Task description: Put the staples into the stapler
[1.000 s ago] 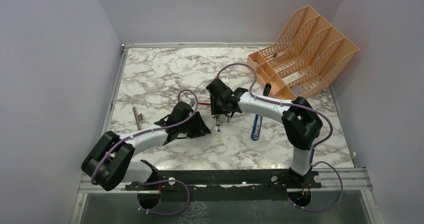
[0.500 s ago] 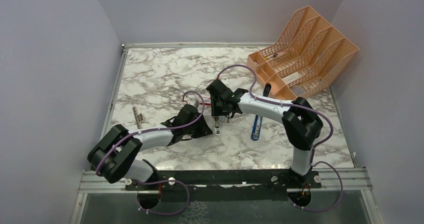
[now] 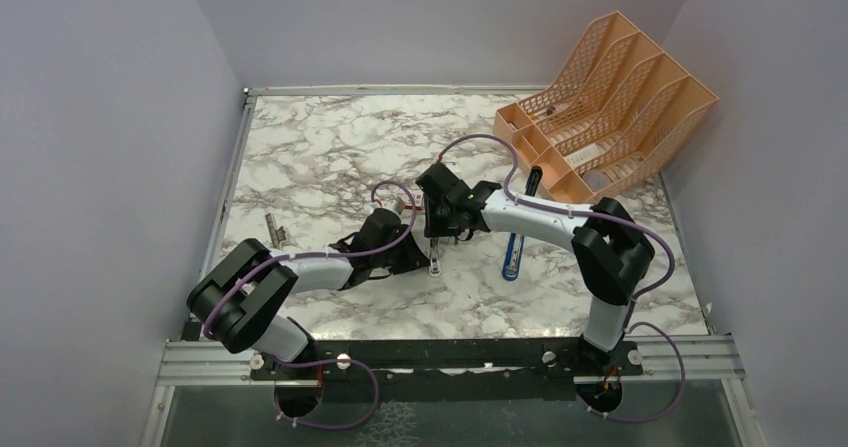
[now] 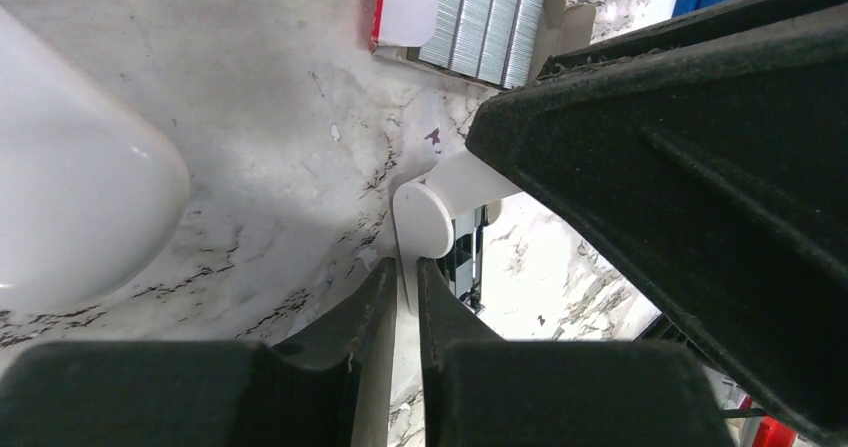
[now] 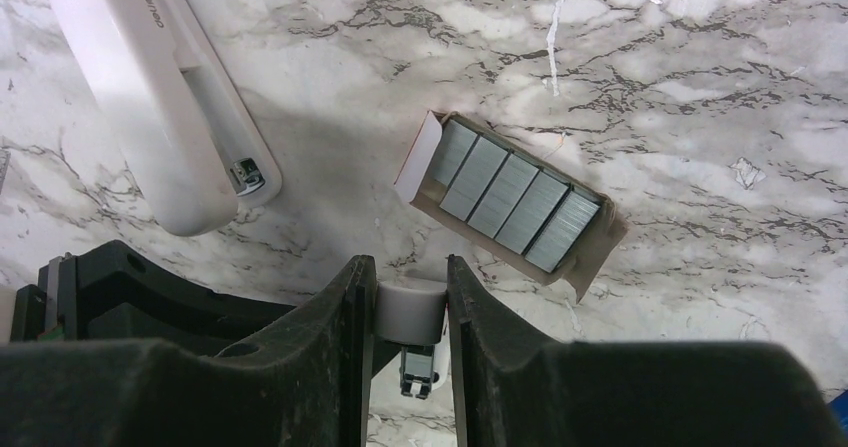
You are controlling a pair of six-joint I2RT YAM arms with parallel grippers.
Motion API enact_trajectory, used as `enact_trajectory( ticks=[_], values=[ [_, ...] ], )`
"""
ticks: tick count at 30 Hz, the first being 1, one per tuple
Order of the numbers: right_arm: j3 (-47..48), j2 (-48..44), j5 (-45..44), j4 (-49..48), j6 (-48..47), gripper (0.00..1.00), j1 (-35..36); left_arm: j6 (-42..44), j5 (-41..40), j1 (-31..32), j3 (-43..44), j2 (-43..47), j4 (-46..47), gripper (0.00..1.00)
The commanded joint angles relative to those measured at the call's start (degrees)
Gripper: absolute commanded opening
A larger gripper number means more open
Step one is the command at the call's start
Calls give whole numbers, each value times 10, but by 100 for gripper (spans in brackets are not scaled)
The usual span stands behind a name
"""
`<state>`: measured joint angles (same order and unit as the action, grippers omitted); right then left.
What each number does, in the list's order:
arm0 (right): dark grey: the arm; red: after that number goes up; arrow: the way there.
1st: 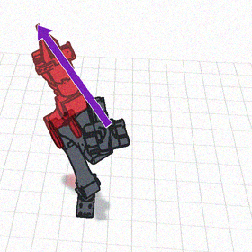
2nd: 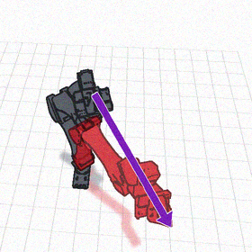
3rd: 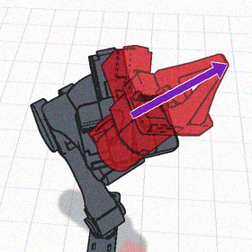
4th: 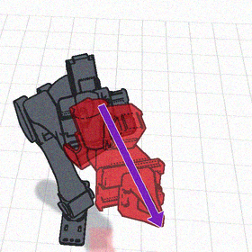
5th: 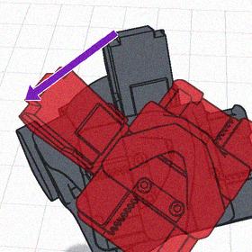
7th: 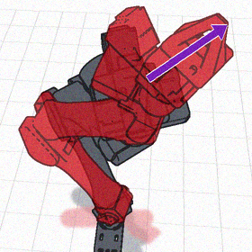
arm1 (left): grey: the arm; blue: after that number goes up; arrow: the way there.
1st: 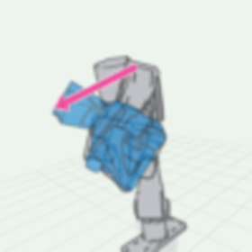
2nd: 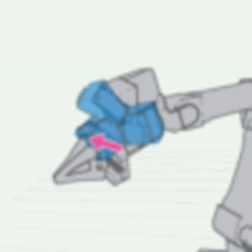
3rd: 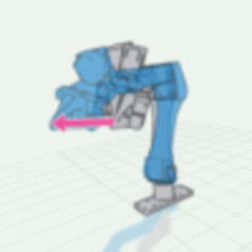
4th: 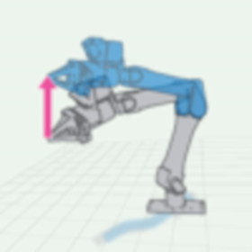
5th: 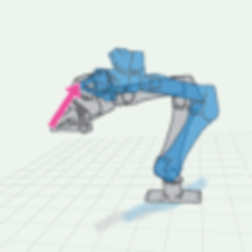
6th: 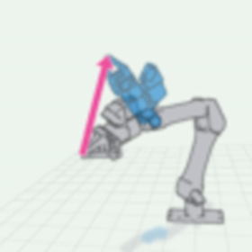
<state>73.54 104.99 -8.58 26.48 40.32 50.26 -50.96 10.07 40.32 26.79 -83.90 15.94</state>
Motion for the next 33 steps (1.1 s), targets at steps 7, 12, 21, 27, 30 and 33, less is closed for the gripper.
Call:
enact_trajectory(
  ticks=[7, 12, 21, 27, 30, 33],
  values=[
    [-21, -40, 32, -5, 14, 29, 22, -1, -13, 7, 25, -19, -49, 7],
    [-30, -46, 25, 6, 24, 29, 36, -3, -16, 7, 34, -21, -65, 5],
    [-40, -55, -8, 32, 46, 25, 63, -5, -18, 7, 46, -27, -82, 3],
    [-55, -62, -23, 33, 63, 24, 75, -5, -21, 7, 52, -27, -94, 3],
    [-65, -65, -28, 31, 71, 23, 79, -5, -24, 7, 55, -27, -97, 3],
    [-78, -65, -29, 21, 76, 23, 85, -8, -24, 7, 57, -30, -100, 3]
  ],
)
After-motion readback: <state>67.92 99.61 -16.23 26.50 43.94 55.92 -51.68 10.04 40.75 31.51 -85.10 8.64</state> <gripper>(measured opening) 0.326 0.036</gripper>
